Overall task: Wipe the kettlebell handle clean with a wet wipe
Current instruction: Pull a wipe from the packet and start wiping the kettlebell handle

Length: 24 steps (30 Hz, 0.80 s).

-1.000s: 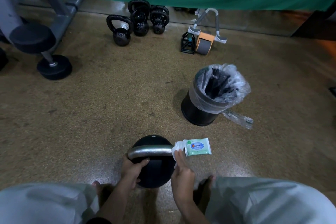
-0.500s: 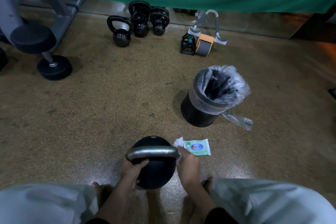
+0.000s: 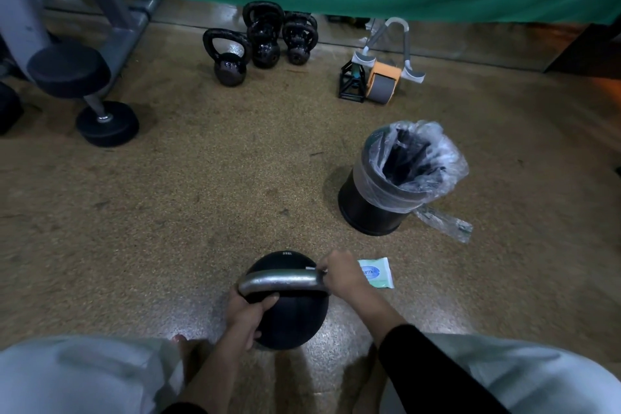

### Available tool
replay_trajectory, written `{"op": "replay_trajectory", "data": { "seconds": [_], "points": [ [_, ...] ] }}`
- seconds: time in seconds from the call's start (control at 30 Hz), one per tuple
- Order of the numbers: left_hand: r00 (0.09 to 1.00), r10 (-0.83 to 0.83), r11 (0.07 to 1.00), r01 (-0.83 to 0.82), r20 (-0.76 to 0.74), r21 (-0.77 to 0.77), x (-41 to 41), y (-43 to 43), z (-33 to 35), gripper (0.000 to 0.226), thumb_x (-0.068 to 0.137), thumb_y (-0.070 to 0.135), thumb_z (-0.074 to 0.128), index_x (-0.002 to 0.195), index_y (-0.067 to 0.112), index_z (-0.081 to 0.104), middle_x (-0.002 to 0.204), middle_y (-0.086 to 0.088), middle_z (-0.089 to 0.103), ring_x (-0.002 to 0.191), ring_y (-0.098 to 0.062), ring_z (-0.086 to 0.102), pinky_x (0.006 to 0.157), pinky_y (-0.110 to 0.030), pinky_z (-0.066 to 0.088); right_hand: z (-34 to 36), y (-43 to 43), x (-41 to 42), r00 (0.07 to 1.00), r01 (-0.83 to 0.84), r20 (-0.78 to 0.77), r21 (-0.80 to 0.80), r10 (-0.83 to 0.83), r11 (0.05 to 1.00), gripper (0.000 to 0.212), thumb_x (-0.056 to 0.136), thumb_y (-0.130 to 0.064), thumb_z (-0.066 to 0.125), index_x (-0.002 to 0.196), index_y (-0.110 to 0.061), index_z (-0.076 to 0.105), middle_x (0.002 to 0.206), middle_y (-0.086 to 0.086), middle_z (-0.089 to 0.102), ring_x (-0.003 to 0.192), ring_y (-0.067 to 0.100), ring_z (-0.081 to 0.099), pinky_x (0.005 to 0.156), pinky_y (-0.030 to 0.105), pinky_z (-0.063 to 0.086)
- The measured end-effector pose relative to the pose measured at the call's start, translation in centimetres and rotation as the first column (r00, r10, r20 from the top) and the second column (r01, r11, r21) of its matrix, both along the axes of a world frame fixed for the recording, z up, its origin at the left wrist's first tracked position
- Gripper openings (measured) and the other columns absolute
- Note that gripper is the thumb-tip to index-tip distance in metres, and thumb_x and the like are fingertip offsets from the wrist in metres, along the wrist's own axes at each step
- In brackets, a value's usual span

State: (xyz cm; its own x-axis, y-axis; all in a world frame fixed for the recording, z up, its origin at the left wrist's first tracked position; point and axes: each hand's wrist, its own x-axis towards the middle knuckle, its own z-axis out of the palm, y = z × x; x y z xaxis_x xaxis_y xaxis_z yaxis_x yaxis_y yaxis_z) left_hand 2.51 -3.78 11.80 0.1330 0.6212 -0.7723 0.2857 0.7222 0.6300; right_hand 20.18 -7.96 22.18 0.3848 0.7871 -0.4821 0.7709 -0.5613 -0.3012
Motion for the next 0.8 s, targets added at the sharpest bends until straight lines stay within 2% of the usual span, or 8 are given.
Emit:
{"op": "replay_trajectory", "data": {
  "seconds": [0.13,0.23,0.3,0.4,0.53,0.6,0.7,0.8],
  "points": [
    [1.0,-0.001,1.0,0.001,0.007,0.016,-0.1,0.0,0.1,0.063,0.075,0.016,0.081,0.125,0.027,0.044,0.111,-0.004,0.059,0.101,-0.028,0.052,0.068,-0.041,0.052,0.9,-0.8,1.1,0.998,-0.043,-0.039,0.035,0.045,0.998,0.025,0.086,-0.013,0.062,0.108,-0.018,0.072,0.111,0.003,0.07,0.106,0.018,0.062,0.085,0.016,0.039],
    [1.0,-0.005,1.0,0.005,-0.001,0.014,-0.3,0.2,-0.1,0.063,0.074,0.017,0.082,0.124,0.028,0.044,0.113,-0.003,0.06,0.103,-0.027,0.053,0.071,-0.045,0.053,0.9,-0.9,1.3,0.999,-0.011,-0.052,0.007,0.011,1.0,0.026,0.081,-0.018,0.069,0.107,-0.017,0.073,0.11,0.002,0.071,0.106,0.018,0.063,0.089,0.019,0.042],
    [1.0,-0.008,1.0,0.008,0.004,0.014,-0.3,0.1,-0.1,0.063,0.074,0.018,0.082,0.123,0.028,0.044,0.113,-0.003,0.06,0.103,-0.028,0.053,0.07,-0.045,0.053,0.5,-0.1,0.7,0.998,-0.048,-0.034,-0.045,0.047,0.998,0.024,0.084,-0.013,0.063,0.104,-0.018,0.074,0.109,0.006,0.07,0.107,0.022,0.061,0.092,0.024,0.043],
    [1.0,-0.003,1.0,0.003,0.007,0.013,-0.3,0.0,0.0,0.062,0.075,0.018,0.082,0.124,0.028,0.045,0.114,-0.004,0.06,0.104,-0.028,0.052,0.069,-0.042,0.053,0.5,0.6,0.2,0.997,-0.078,-0.021,-0.035,0.077,0.996,0.029,0.085,-0.008,0.056,0.104,-0.021,0.074,0.111,0.007,0.069,0.109,0.023,0.059,0.095,0.025,0.043],
    [1.0,0.003,1.0,-0.003,0.013,0.005,-0.4,0.0,-0.5,0.062,0.072,0.021,0.083,0.123,0.031,0.048,0.116,-0.002,0.062,0.108,-0.029,0.054,0.071,-0.042,0.053,1.1,-0.5,0.9,0.999,-0.039,-0.025,0.021,0.04,0.999,0.026,0.086,-0.021,0.064,0.11,-0.015,0.071,0.116,0.004,0.069,0.112,0.02,0.06,0.096,0.024,0.043],
    [1.0,0.015,1.0,-0.015,0.011,-0.007,-0.4,0.0,-0.6,0.062,0.071,0.022,0.084,0.122,0.031,0.048,0.115,-0.002,0.062,0.108,-0.029,0.054,0.073,-0.044,0.053,1.2,-0.5,1.0,0.997,-0.081,-0.017,-0.022,0.081,0.996,0.027,0.085,-0.025,0.065,0.109,-0.014,0.072,0.113,0.006,0.069,0.11,0.022,0.06,0.094,0.025,0.042],
    [1.0,0.017,1.0,-0.017,0.008,-0.009,-0.4,0.0,-0.7,0.065,0.071,0.023,0.084,0.125,0.029,0.048,0.117,-0.003,0.061,0.106,-0.029,0.052,0.069,-0.04,0.051,1.1,0.7,0.4,0.991,-0.129,0.024,-0.114,0.132,0.985,0.026,0.089,-0.016,0.057,0.11,-0.019,0.071,0.117,0.007,0.065,0.114,0.024,0.056,0.098,0.027,0.04],
    [1.0,0.013,1.0,-0.013,0.002,-0.006,-0.4,0.0,-0.9,0.065,0.071,0.023,0.084,0.125,0.028,0.048,0.116,-0.004,0.061,0.106,-0.028,0.052,0.067,-0.038,0.05,1.1,1.0,0.1,0.99,-0.135,0.03,-0.062,0.137,0.989,0.029,0.089,-0.011,0.054,0.11,-0.021,0.071,0.118,0.007,0.065,0.117,0.024,0.053,0.099,0.028,0.042]
  ]
}}
